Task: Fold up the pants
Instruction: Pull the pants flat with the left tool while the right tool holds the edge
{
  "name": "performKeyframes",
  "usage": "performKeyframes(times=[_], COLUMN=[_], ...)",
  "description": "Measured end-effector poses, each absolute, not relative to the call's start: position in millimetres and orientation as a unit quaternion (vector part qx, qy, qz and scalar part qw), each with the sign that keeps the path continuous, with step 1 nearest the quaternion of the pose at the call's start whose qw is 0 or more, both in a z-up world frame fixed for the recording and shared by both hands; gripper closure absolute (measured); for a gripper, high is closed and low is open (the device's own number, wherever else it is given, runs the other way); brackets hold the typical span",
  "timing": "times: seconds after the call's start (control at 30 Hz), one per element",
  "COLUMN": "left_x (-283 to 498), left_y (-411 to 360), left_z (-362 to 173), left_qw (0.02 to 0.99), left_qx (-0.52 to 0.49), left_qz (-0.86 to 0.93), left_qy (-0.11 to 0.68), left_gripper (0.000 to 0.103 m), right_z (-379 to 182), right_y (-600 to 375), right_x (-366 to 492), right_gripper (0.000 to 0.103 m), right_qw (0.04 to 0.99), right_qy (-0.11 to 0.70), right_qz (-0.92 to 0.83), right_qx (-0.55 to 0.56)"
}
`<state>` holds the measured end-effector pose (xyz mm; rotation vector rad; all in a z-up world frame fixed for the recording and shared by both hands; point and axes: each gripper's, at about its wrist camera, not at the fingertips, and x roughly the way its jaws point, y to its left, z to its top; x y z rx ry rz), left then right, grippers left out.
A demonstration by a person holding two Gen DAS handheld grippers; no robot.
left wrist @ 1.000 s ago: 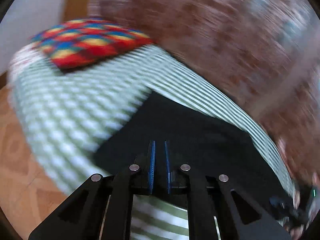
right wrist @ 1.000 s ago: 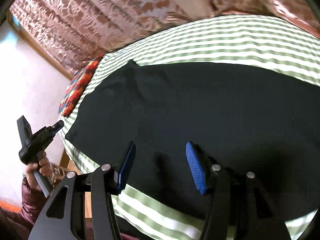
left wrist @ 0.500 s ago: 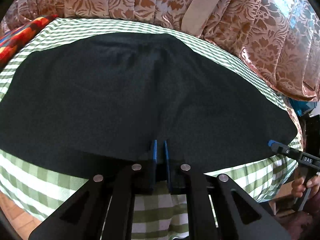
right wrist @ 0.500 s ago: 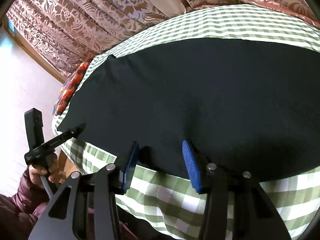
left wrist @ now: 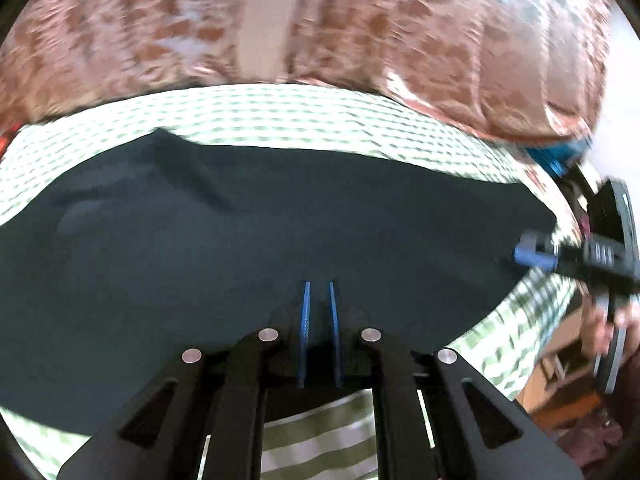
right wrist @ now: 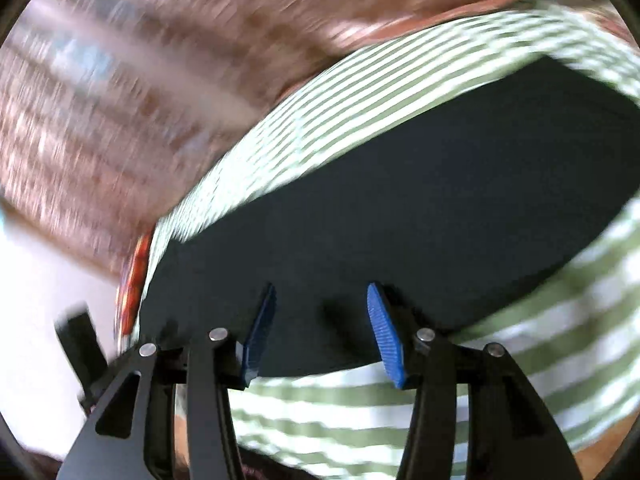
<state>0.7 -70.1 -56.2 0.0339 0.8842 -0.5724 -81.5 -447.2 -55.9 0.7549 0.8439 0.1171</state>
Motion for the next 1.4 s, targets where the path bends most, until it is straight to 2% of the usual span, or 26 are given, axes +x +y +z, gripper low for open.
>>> performKeyframes(times=[0.2, 0.3, 0.37, 0.53, 0.7, 1.03, 1.4], left_x=[-6.2, -1.4, 3.8, 0.5, -3.5, -6.4, -9.3], left_y=[-89.6, -82.5, -78.7, -86.6, -91.1, -89.9, -89.1], left_z=[-80.9, -84.1, -86.4, -84.3, -83.5, -83.5, -83.0], left_qw=[0.840, 0.832, 0.826, 0.833, 0.840, 0.846, 0.849], left_qx=[0.045, 0.008, -0.017, 0.007, 0.026, 0.023, 0.026], left_qz=[-0.290, -0.290, -0.291, -0.282, -0.271, -0.265, -0.267], left_qy=[0.457, 0.472, 0.482, 0.476, 0.470, 0.463, 0.456], left_gripper=[0.095, 0.095, 0.095, 0.095, 0.095, 0.095, 0.095], right_z=[-65.0, -71.8, -80.3, -92.9, -92.2, -88.2, -89.5], right_y=[-538.5, -564.3, -577.3, -600.0, -603.3, -598.5, -595.5], right_x=[-122.6, -135.3, -142.5, -148.9, -139.6, -126.9, -126.0], right_gripper=[0.056, 0.056, 0.061, 0.058, 0.058, 0.084, 0.085], right_qw=[0.821, 0.809, 0.797, 0.772, 0.777, 0.790, 0.784], right_qy=[0.343, 0.343, 0.329, 0.296, 0.300, 0.329, 0.352], right_qz=[-0.074, -0.134, -0.142, -0.127, -0.134, -0.158, -0.178], right_qx=[0.451, 0.459, 0.487, 0.548, 0.537, 0.492, 0.479])
